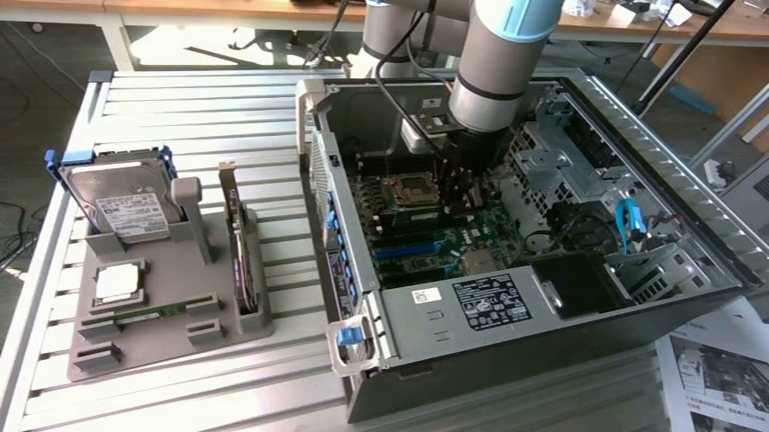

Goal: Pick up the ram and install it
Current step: 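Insert the ram into the slot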

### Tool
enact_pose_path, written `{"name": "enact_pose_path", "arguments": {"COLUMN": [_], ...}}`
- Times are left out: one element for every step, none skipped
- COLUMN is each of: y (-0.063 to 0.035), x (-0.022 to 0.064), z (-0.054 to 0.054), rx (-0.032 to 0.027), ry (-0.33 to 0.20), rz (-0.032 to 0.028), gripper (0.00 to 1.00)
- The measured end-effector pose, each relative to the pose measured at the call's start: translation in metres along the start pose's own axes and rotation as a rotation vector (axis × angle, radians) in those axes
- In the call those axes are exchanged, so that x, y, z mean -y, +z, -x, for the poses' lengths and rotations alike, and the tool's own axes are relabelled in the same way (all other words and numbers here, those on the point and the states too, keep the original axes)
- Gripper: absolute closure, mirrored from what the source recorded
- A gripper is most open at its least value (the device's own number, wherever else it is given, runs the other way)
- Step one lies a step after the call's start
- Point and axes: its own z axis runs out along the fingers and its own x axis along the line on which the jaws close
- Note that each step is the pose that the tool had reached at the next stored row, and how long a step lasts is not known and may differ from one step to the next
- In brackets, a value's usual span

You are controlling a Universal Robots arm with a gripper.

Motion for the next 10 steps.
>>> {"name": "enact_pose_path", "arguments": {"y": [0.0,0.0,0.0,-0.0001,-0.0002,-0.0002,-0.0003,-0.0003,-0.0003,-0.0003], "x": [0.0,0.0,-0.0002,-0.001,-0.0025,-0.0047,-0.0087,-0.0106,-0.0109,-0.0109], "z": [0.0,0.0,0.0,0.0,0.0,0.0,0.0,0.001,0.001,0.001], "rx": [0.0,0.0,0.0,-0.0001,-0.0002,-0.0001,0.0,-0.0001,0.0,0.0], "ry": [0.0,0.0,0.0,0.0,0.0,0.0,0.0,0.0,0.0,0.0], "rz": [0.0,0.0,0.0,0.0001,0.0002,0.0001,0.0,0.0,0.0,0.0], "gripper": [0.85,0.85,0.85,0.85,0.85,0.85,0.85,0.85,0.85,0.85]}}
